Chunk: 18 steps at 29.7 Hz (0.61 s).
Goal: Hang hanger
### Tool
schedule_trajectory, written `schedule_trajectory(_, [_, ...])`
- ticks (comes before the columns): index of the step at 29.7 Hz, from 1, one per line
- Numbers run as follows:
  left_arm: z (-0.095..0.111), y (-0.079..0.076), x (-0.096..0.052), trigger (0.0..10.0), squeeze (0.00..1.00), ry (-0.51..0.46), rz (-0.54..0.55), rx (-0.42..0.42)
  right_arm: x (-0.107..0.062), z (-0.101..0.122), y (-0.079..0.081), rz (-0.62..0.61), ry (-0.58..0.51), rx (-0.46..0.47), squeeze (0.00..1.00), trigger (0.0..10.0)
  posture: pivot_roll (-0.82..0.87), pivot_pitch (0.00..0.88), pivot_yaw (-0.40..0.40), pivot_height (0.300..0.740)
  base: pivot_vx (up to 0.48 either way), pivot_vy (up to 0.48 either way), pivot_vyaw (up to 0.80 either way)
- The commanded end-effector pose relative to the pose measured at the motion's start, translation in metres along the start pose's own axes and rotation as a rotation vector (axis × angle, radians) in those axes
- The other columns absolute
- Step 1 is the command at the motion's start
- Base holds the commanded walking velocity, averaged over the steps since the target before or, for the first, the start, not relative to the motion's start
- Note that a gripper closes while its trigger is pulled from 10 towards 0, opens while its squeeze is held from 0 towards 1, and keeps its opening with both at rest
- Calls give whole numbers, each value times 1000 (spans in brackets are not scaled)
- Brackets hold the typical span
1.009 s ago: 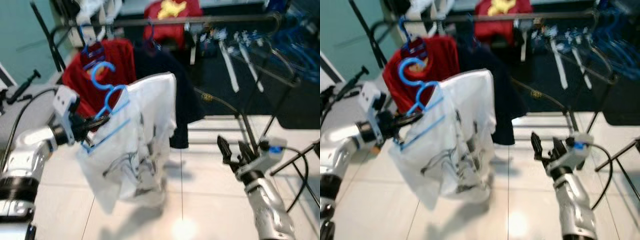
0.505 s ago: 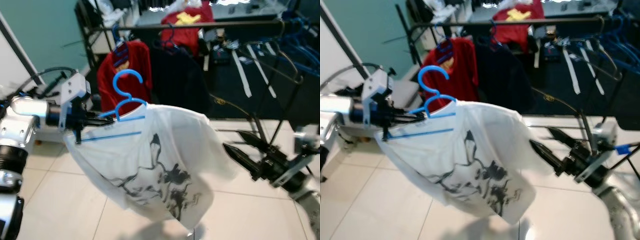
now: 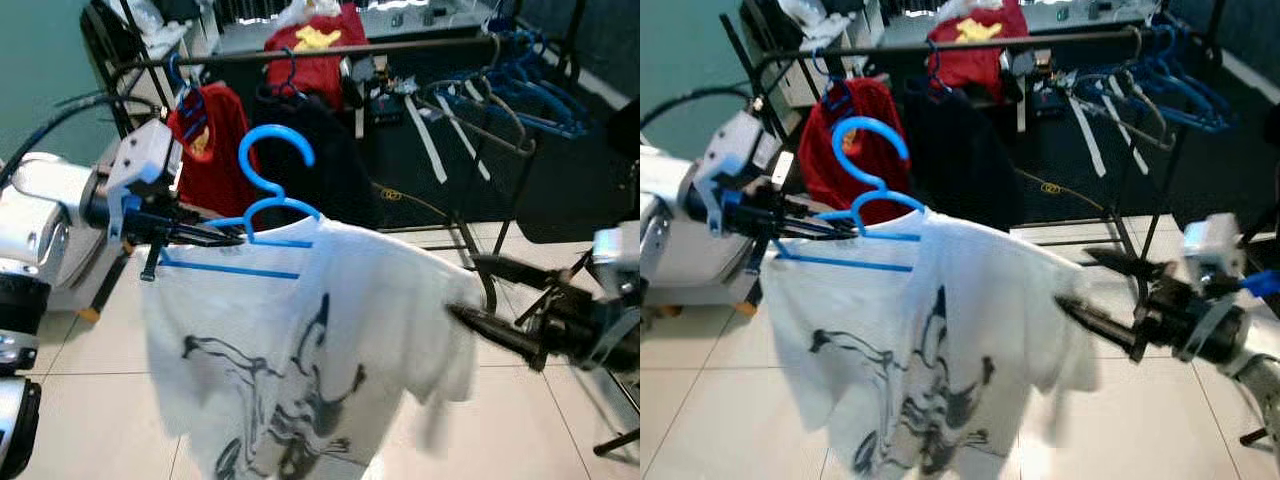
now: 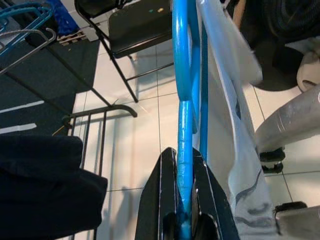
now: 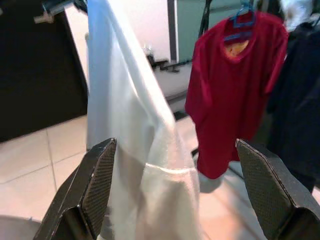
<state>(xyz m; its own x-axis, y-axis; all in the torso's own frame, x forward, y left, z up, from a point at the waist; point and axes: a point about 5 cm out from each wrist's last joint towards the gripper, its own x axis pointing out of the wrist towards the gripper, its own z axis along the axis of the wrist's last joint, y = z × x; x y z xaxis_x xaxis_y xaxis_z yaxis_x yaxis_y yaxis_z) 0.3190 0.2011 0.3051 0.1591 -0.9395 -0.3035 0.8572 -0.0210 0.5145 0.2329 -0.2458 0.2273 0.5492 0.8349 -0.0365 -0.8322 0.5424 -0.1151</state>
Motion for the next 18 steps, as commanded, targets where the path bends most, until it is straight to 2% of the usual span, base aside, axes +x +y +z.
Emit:
schedule_trajectory(1, [8,1,-7,10000,0,-1,-35,19,4,-4,2,19,58,-23,0,10000,-61,82,84,740,0,0,0])
schedule_trajectory(5, [12,3,-9,10000,0,-47,-25,16,0,-8,-11,-72,91,-54,0,10000,-64,82,85,740,0,0,0])
schedule_trajectory(7, [12,3,-9,10000,0,-47,-25,16,0,-8,-11,-72,91,-54,0,10000,-64,82,85,740,0,0,0])
schedule_trajectory(8, [14,4,-11,10000,0,-61,-21,15,-1,-7,-15,-102,89,-59,0,8941,-64,82,85,740,0,0,0])
schedule_trajectory(9, [14,5,-13,10000,0,-62,-16,16,-2,-4,-15,-104,78,-53,0,118,-63,84,83,740,0,0,0])
schedule_trajectory(18, [13,5,-21,10000,0,-45,5,0,-8,1,-18,-128,74,-45,0,0,-67,87,82,740,0,0,0])
